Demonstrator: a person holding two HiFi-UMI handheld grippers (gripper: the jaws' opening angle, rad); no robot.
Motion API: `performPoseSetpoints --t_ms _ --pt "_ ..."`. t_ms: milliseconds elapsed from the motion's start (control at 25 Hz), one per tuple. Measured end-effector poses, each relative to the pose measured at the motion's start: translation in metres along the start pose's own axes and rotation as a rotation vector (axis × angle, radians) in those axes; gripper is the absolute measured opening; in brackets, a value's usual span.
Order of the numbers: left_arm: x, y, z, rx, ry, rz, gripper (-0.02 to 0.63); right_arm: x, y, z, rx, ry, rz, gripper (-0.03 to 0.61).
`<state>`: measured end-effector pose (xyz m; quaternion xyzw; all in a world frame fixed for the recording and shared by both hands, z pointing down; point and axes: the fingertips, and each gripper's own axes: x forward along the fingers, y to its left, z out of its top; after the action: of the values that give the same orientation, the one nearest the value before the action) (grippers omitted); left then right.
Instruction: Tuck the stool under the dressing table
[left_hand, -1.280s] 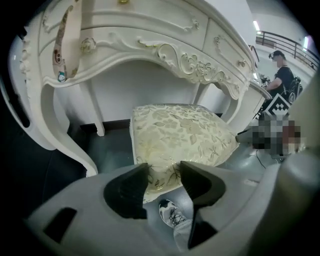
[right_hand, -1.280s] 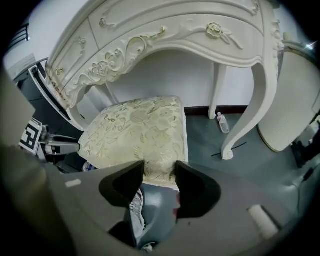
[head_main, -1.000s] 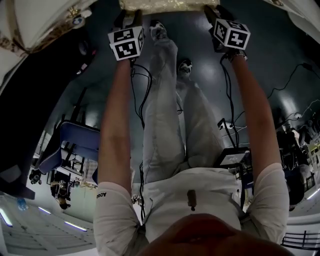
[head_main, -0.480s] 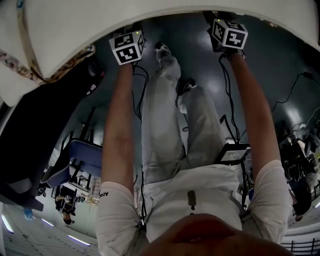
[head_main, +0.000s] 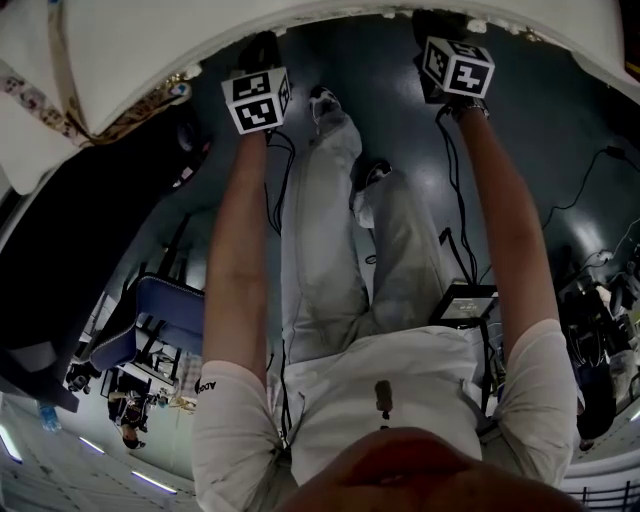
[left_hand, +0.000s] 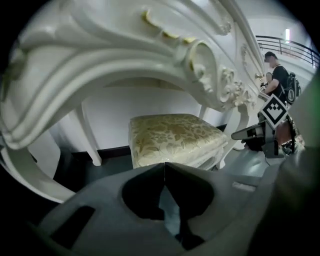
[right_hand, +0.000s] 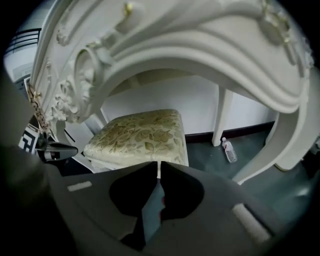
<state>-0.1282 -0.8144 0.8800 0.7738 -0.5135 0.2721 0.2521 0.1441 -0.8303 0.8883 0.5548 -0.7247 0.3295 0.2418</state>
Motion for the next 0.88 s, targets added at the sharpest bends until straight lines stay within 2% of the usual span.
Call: performPoseSetpoints --t_ms 40,200,360,560,720,880 --pt "-0.01 -0.006 -0.005 0.012 0.009 -0.004 0.008 -0.01 0.003 -0.007 -0.01 0.008 0.004 0.008" --pt "-0.048 -0.029 -0.027 0.019 0.048 -0.021 0.008 -0.049 0.015 -0.041 -0.057 0.065 0.031 0.008" --pt "-0.095 -0.057 -0.033 -0.03 0.033 -0.062 0.008 -0.096 0.027 -0.058 -0.045 0.087 0.064 0.008" --pt "-0.161 -0.106 -0.024 -0.077 -0.018 -0.101 0.008 -0.168 0.032 -0.065 -0.076 0.081 0.1 0.007" --pt "-0.21 -0.121 -0.023 -0.117 -0.07 -0.111 0.006 -0.22 0.041 -0.061 -0.086 0.025 0.157 0.007" --pt "-0.264 -0.148 0.013 -0.131 -0.173 -0.106 0.006 -0.284 0.038 -0.042 -0.156 -0.018 0.195 0.006"
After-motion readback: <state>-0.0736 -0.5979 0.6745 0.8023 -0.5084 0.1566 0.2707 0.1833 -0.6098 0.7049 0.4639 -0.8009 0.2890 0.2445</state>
